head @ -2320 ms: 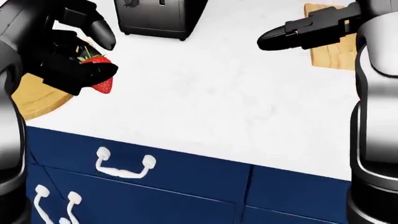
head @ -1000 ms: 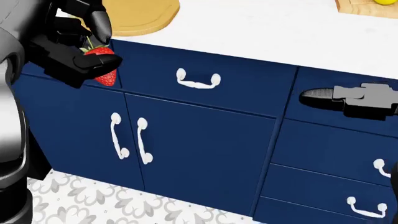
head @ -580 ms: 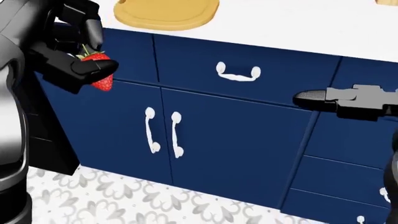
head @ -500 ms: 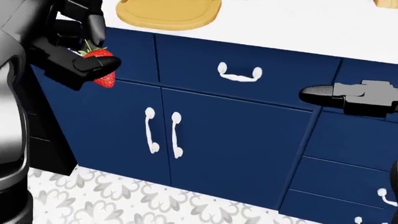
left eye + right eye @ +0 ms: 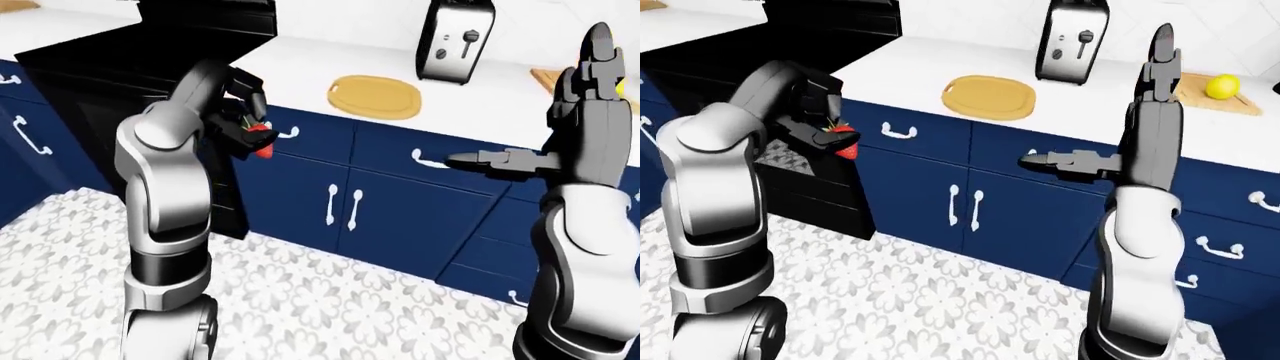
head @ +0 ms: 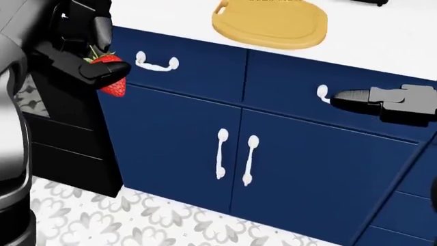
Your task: Place the lemon and the strawberry on separate cutting boards.
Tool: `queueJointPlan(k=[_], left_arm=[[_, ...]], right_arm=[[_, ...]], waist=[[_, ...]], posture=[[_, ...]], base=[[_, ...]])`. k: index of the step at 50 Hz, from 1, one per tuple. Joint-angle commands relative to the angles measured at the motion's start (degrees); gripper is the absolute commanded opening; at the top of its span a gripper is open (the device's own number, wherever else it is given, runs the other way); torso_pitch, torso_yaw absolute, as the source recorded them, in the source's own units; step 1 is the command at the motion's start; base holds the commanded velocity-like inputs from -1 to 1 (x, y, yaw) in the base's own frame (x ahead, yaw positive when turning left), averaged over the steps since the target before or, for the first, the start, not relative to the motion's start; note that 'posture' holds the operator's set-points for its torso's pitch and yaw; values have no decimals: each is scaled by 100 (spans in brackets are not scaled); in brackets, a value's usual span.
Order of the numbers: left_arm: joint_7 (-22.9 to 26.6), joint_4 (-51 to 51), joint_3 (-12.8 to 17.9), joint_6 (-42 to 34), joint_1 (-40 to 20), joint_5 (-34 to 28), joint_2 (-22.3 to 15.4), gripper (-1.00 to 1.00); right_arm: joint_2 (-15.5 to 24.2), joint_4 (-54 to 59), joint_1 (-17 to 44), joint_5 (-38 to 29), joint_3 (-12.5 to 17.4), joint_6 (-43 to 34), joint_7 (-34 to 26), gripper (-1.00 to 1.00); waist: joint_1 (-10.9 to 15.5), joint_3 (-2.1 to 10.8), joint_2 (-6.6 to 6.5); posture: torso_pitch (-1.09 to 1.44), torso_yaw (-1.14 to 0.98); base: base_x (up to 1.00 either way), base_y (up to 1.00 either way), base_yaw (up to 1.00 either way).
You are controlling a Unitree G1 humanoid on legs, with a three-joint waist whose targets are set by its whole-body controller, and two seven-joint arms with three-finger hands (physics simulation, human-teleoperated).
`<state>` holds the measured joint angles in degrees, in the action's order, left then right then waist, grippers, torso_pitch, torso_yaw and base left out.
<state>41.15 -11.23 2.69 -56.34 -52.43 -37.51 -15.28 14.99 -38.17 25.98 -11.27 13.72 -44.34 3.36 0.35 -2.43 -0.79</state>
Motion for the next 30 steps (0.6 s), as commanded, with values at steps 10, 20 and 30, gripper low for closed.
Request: queueJointPlan(k=[10, 20, 30], left_arm=[[-31, -172, -25, 102, -186, -35, -2, -95], [-48, -148, -13, 149, -183, -25, 3, -95], [-45, -149, -22, 158, -190, -38, 21, -96]], right_arm=[[84, -48, 24, 24, 122, 160, 79, 100], [49, -108, -15, 222, 204, 66, 130, 100], [80, -121, -77, 288, 180, 66, 153, 100]], waist=[[46, 76, -57], [-148, 40, -107], [-314, 225, 348]], posture=[[0, 0], [0, 0], [0, 0]], base=[[24, 0, 0], [18, -15, 0], [0, -20, -80]])
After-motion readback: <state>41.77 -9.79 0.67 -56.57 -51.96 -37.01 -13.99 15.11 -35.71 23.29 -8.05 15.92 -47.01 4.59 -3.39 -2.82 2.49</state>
